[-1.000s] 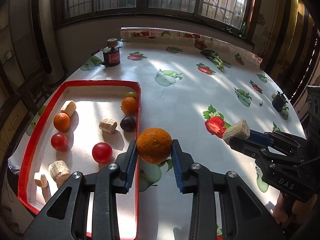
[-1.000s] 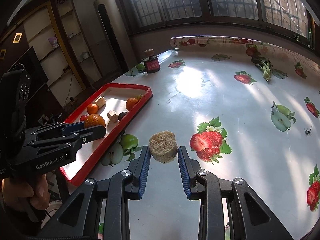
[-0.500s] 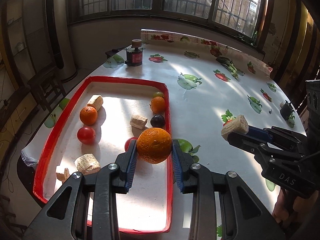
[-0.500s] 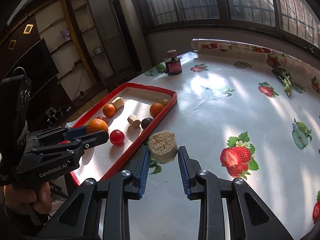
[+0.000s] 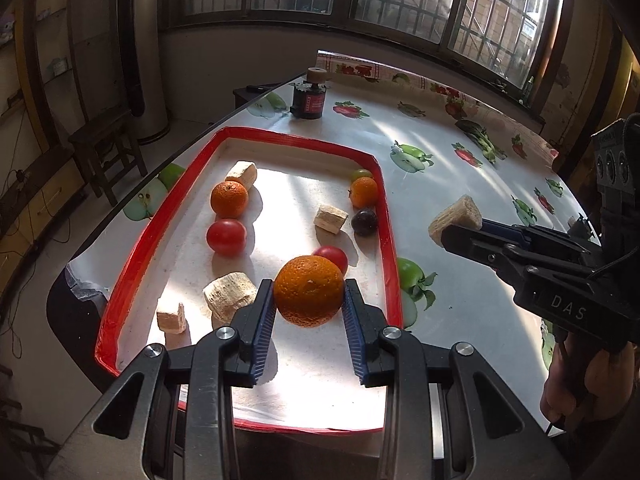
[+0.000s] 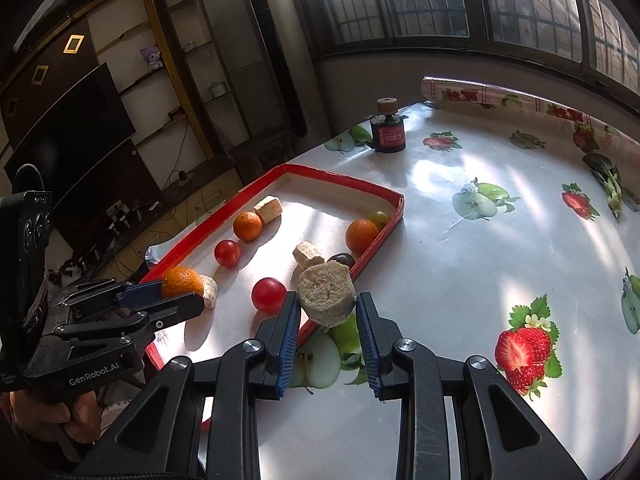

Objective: Organize fruits
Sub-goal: 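Carry the orange with the left tool while the right tool carries the block over the tray, then open the left tool to drop the orange while the right tool releases the block into the tray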

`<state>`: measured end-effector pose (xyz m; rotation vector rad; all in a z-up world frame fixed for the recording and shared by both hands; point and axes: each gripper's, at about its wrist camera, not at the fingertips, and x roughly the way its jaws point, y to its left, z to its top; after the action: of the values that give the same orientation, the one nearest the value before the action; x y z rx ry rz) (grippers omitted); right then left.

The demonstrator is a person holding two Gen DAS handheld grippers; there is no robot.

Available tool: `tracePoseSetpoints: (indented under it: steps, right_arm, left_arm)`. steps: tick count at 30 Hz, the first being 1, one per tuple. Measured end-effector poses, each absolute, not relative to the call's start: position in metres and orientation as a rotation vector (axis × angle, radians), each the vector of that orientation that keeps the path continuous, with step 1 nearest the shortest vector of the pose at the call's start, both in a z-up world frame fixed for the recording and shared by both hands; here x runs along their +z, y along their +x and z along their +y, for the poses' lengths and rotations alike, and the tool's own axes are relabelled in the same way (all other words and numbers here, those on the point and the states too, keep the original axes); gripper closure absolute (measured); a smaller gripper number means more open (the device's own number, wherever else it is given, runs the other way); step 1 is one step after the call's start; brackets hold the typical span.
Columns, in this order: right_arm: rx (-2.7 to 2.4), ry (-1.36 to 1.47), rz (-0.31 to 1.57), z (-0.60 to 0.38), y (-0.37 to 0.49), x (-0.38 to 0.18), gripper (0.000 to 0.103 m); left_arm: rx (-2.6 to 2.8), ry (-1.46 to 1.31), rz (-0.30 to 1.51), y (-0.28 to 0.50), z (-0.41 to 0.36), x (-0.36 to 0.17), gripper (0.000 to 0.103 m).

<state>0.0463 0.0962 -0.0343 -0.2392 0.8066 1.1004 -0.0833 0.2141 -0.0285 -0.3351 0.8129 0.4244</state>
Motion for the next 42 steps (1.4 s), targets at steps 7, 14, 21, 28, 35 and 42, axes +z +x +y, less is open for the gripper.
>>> tracePoseSetpoints:
  steps: [7, 14, 21, 28, 35, 42]
  right_arm:
    - [1.131, -0.251, 0.826, 0.124, 0.048, -0.04, 0.074]
    - [1.132, -0.267, 0.85, 0.146, 0.053, -0.05, 0.074]
    - [1.146, -0.297, 0.867, 0.167, 0.055, -0.062, 0.074]
    - [1.151, -0.323, 0.886, 0.178, 0.057, -0.074, 0.074]
    - [1.145, -0.329, 0.9, 0.179, 0.059, -0.082, 0.074]
    - [1.147, -0.328, 0.909, 0.18, 0.06, -0.085, 0.074]
  left_arm:
    - [0.481, -0.359, 0.811, -0.093, 0.237, -0.032, 0.072]
    - [0.534, -0.372, 0.804, -0.09, 0.265, -0.033, 0.072]
    - [0.566, -0.386, 0.824, -0.084, 0.281, -0.046, 0.072]
    - [0.574, -0.4, 0.848, -0.082, 0.29, -0.058, 0.072]
    - [0.577, -0.412, 0.853, -0.079, 0.294, -0.061, 0.072]
    - [0.589, -0.427, 0.856, -0.079, 0.299, -0.063, 0.071]
